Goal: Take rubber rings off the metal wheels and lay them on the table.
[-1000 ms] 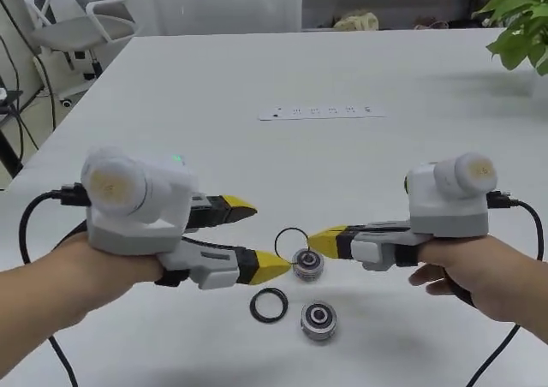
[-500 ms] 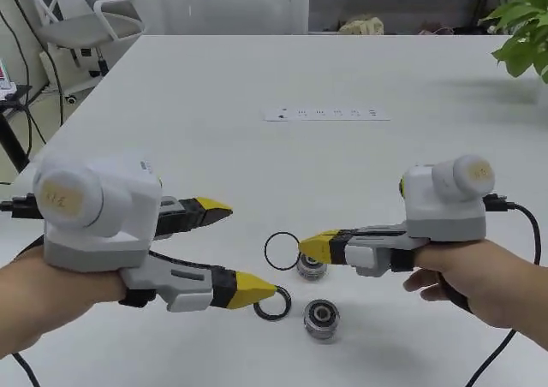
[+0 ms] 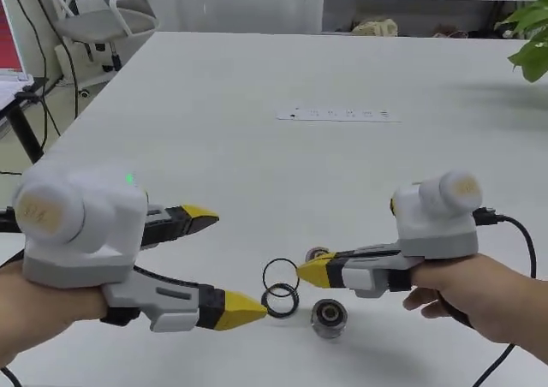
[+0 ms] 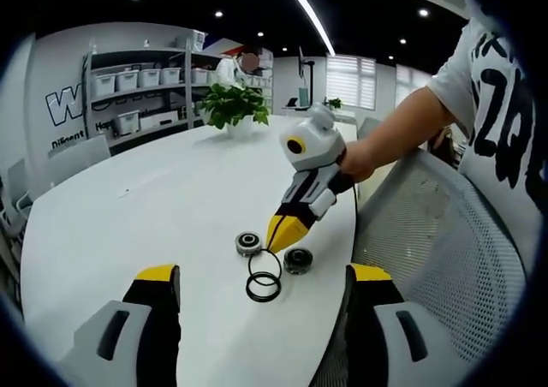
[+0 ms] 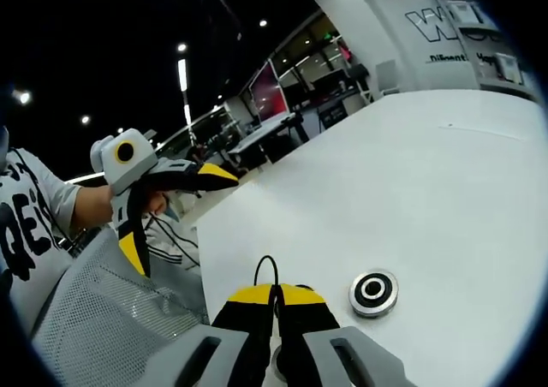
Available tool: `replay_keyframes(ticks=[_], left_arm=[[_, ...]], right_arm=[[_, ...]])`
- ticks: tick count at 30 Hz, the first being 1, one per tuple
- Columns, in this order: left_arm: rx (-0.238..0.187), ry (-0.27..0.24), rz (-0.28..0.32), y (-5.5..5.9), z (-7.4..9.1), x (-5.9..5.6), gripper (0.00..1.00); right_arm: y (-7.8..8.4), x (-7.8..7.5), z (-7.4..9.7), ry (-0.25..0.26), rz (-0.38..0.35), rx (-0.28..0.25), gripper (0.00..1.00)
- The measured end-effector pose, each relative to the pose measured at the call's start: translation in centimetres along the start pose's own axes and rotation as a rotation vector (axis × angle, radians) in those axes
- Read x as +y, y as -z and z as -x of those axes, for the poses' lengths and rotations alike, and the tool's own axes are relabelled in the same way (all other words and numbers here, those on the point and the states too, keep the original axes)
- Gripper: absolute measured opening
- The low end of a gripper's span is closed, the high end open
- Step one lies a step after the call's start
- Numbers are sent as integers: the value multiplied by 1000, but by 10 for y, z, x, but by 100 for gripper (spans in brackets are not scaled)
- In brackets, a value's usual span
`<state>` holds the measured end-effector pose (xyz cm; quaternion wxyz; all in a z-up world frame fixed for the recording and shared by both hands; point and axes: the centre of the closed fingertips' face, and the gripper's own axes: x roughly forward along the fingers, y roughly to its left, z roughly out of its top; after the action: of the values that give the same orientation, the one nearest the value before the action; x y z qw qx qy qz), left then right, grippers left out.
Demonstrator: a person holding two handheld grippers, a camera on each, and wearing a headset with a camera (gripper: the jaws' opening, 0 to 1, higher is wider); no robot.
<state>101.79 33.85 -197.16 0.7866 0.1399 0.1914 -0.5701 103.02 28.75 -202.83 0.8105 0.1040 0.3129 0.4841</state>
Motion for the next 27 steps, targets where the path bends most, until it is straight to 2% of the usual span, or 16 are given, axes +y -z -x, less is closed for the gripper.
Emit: replay_keyframes(ticks=[5,12,27], left_arm=[[11,-9,5,7,3,1,77],[13,-21,23,12,6,2,77],[28,-31,40,20,11,3,77]], right_arm=[[8,0,-5,-5,-1,33,0],[21,-9,-10,13,-15,80,0],[27,-21,-16,41,-37,94,0]])
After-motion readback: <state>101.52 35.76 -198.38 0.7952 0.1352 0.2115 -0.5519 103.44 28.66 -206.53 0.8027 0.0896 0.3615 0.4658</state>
